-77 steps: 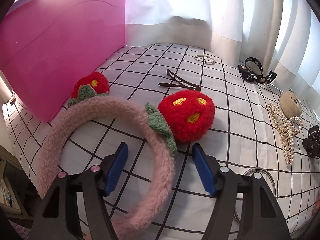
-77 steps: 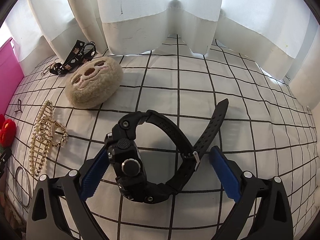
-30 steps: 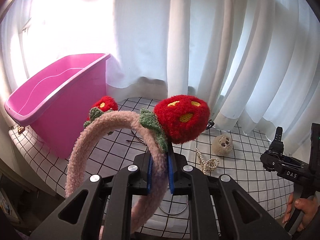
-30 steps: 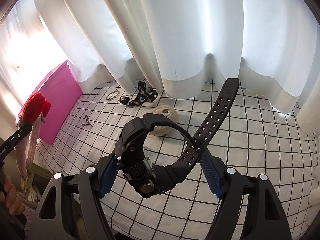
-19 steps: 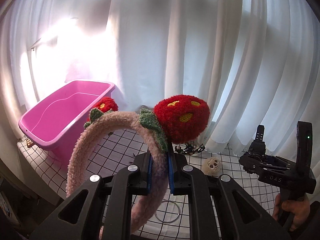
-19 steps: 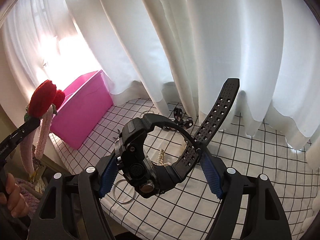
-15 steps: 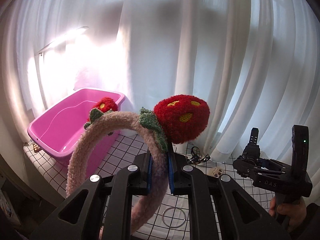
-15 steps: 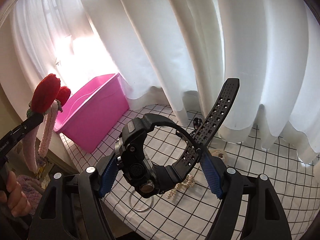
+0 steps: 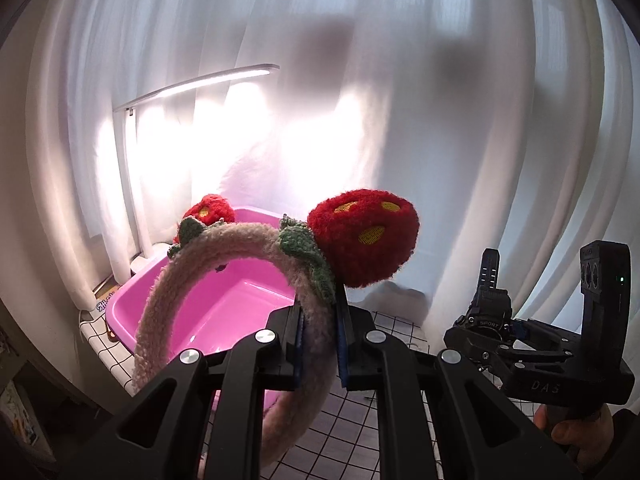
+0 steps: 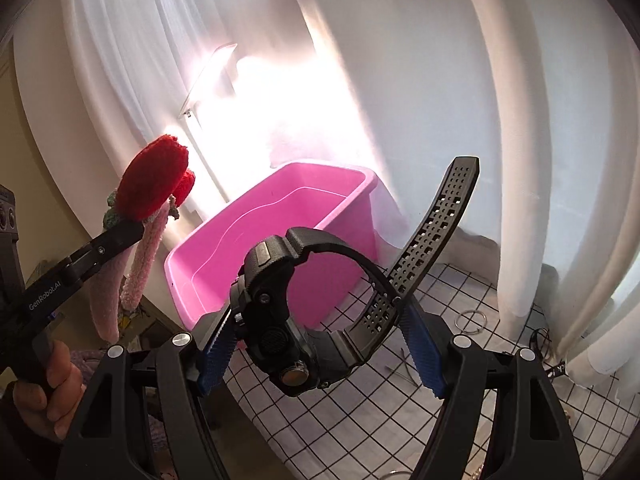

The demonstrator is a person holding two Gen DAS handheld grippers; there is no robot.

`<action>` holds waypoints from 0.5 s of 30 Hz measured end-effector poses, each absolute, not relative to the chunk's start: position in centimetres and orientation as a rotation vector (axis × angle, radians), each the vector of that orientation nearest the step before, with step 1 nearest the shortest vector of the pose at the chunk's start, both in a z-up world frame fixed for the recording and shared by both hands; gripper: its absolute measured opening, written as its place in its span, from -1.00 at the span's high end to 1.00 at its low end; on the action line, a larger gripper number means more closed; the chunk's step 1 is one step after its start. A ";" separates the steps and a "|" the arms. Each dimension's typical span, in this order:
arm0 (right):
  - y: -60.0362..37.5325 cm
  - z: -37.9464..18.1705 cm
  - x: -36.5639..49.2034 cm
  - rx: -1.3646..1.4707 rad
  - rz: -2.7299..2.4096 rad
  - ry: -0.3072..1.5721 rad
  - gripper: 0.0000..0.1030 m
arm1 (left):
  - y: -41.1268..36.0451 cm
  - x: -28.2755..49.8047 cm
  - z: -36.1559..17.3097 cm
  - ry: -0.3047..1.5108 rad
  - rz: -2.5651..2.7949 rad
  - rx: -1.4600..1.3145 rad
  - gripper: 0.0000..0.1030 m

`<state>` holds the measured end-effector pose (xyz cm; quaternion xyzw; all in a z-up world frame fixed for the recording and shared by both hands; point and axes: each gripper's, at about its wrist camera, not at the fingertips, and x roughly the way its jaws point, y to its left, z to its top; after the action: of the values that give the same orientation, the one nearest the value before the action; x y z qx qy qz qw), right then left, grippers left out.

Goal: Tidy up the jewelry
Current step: 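Lift and carry the headband and watch toward the pink tub with both tools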

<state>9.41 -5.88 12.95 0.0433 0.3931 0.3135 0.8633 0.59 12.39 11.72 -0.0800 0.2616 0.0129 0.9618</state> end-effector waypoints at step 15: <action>10.5 10.4 20.8 -0.085 0.750 0.957 -0.40 | 23.1 10.8 5.9 0.728 -0.026 -0.333 0.75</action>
<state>20.75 10.47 10.38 -0.0399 0.4495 0.3523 0.8199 10.83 23.09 5.89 -0.1622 0.3544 -0.0129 0.9208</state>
